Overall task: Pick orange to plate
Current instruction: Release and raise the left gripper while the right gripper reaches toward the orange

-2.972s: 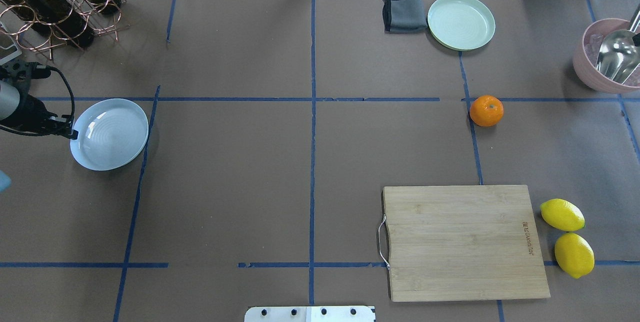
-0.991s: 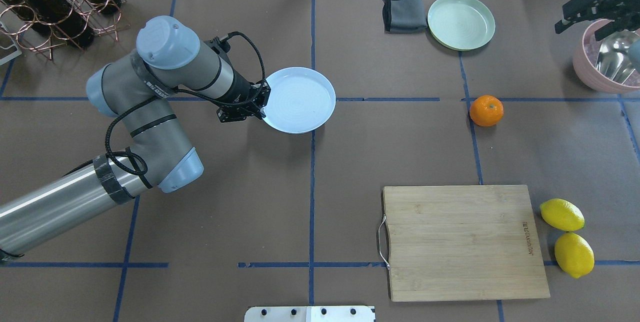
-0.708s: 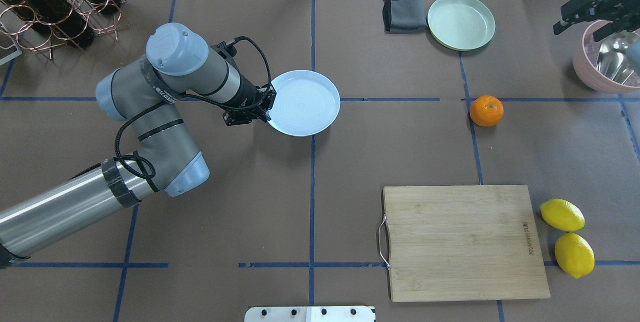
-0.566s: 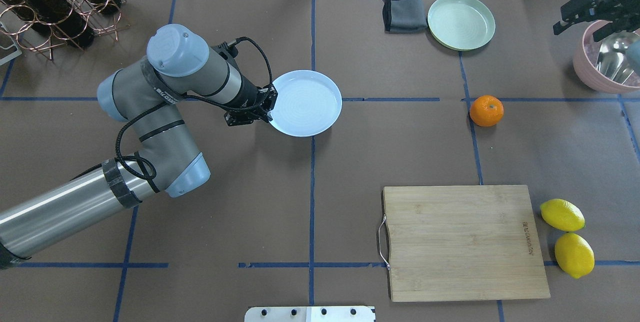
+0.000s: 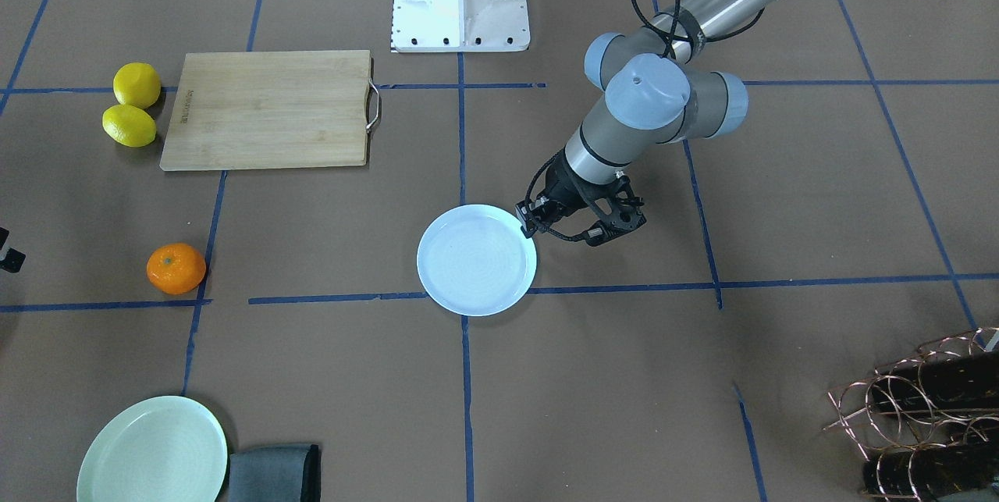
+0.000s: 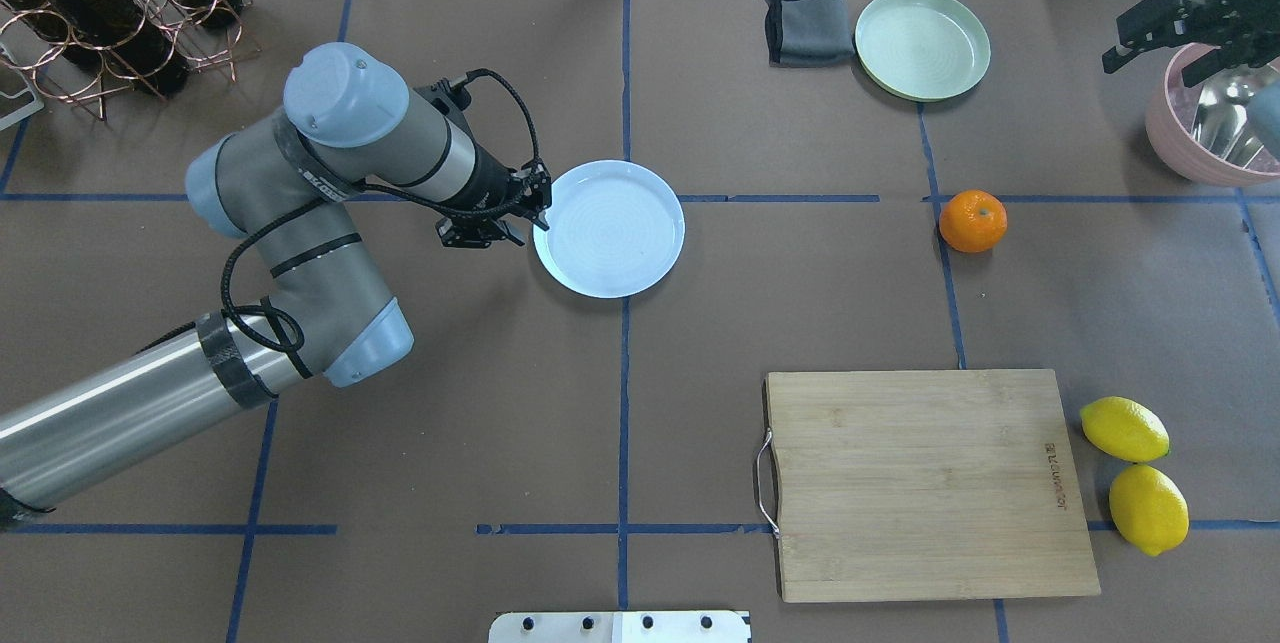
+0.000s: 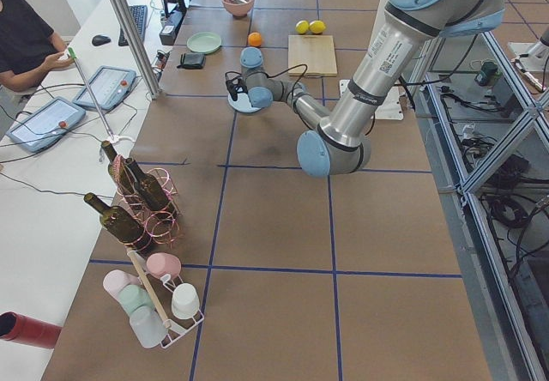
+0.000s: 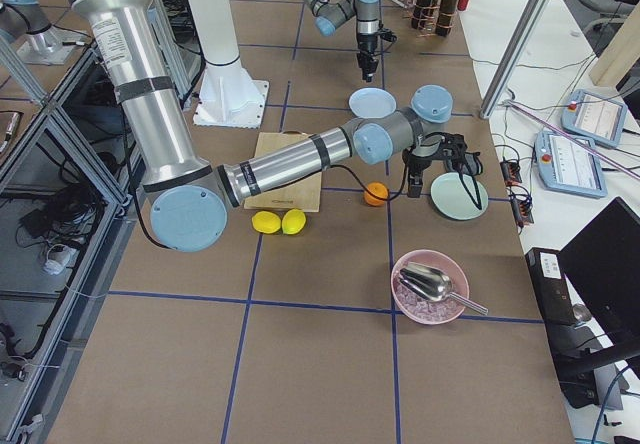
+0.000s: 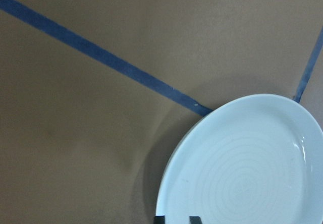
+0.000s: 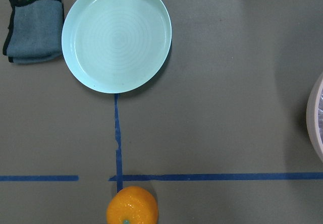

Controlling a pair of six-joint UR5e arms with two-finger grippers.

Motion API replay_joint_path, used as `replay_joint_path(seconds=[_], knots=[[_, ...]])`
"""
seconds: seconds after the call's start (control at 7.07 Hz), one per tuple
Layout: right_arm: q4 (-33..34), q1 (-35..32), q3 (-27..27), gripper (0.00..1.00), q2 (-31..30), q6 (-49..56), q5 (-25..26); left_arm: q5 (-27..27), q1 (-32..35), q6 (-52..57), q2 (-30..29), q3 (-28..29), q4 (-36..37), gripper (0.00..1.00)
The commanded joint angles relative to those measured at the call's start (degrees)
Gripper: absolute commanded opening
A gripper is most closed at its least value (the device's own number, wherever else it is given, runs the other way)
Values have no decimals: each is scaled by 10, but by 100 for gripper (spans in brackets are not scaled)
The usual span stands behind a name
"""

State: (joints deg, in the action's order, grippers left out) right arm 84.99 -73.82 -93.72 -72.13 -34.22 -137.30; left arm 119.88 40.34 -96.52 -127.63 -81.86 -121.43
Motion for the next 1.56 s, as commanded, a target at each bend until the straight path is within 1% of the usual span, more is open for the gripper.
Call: replay_joint_path(seconds=[0.0,0.14,0.28,0.42,0.57,0.85,0.99,1.42], knots=[[-1,39,-1,100,0,-24,42,47,52,54,17,-43,40,100],[-32,66,2,100,-7,-50,64,45,59,115,32,-96,109,100],[-109,101,21,100,-13,-119,79,41,85,202,35,-134,176,100],[-140,142,33,100,-15,-170,122,40,108,228,44,-138,188,100],[-167,175,38,100,-15,-189,141,40,118,231,48,-137,188,100],[-169,227,39,100,-14,-192,188,40,120,234,49,-137,189,100],[-168,233,39,100,-17,-191,204,41,120,234,49,-137,189,100],[-162,233,45,100,-35,-182,203,41,120,235,50,-136,188,100]])
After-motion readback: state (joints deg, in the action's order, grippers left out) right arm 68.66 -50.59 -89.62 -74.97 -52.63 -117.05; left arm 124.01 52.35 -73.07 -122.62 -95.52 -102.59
